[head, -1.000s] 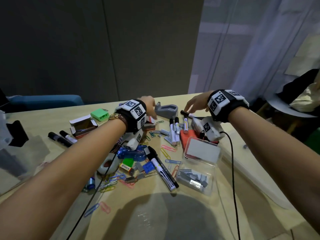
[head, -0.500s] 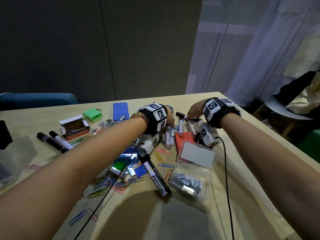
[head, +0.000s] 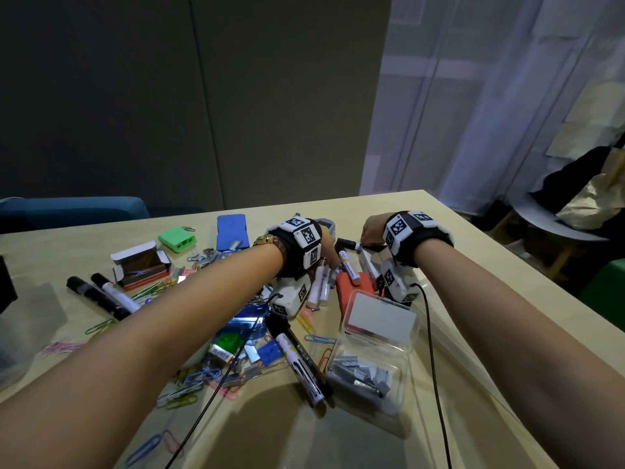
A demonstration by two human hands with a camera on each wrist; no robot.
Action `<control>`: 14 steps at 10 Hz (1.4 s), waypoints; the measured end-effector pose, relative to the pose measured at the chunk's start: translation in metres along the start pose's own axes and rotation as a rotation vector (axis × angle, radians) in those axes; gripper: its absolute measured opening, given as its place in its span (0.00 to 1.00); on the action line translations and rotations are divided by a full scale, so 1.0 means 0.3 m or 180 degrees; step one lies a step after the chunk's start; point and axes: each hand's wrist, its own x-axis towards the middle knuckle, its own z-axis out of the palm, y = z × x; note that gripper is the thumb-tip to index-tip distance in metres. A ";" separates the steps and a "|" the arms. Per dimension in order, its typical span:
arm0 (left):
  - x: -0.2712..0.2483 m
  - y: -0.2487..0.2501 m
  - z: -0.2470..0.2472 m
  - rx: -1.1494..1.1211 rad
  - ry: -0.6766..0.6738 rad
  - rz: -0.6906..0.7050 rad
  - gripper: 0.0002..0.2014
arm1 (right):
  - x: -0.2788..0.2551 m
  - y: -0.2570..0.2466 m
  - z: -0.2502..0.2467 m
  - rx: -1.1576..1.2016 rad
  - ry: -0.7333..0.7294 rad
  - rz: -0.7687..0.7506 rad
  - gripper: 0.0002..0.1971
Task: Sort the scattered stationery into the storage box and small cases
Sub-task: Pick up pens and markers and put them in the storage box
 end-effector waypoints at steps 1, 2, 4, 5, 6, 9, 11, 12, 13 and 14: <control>-0.012 -0.007 -0.006 0.0295 0.0107 0.0013 0.20 | -0.081 -0.029 -0.006 0.0020 0.0144 0.0102 0.18; -0.022 -0.006 -0.024 0.0228 0.0042 0.0047 0.19 | 0.037 0.020 -0.002 -0.0201 0.0177 0.0183 0.07; -0.058 -0.030 -0.078 -0.0219 0.0166 0.0059 0.10 | 0.181 0.046 0.017 0.0003 0.0257 0.0234 0.13; -0.066 -0.059 -0.096 -0.1026 -0.0089 0.0138 0.09 | -0.120 -0.031 -0.029 0.0090 0.0120 -0.0107 0.10; -0.089 -0.090 -0.117 -0.1698 -0.0084 0.0362 0.05 | 0.023 -0.040 -0.041 -0.0111 0.0135 -0.0158 0.14; -0.148 -0.146 -0.141 -0.3022 0.0872 0.0628 0.06 | -0.229 -0.170 -0.055 -0.0153 0.0531 -0.0453 0.08; -0.145 -0.187 -0.139 -0.3117 0.1759 0.0749 0.06 | -0.258 -0.203 -0.138 -0.0089 0.1372 -0.1107 0.07; -0.154 -0.213 -0.146 -0.2948 0.2115 0.0985 0.08 | -0.297 -0.225 -0.146 -0.0242 0.1263 -0.1043 0.13; -0.187 -0.234 -0.159 -0.2872 0.2211 0.1166 0.07 | -0.226 -0.229 -0.102 -0.0775 0.0686 -0.0572 0.25; -0.226 -0.245 -0.171 -0.3041 0.2140 0.1192 0.06 | 0.007 -0.192 -0.037 -0.0698 0.0417 -0.0310 0.30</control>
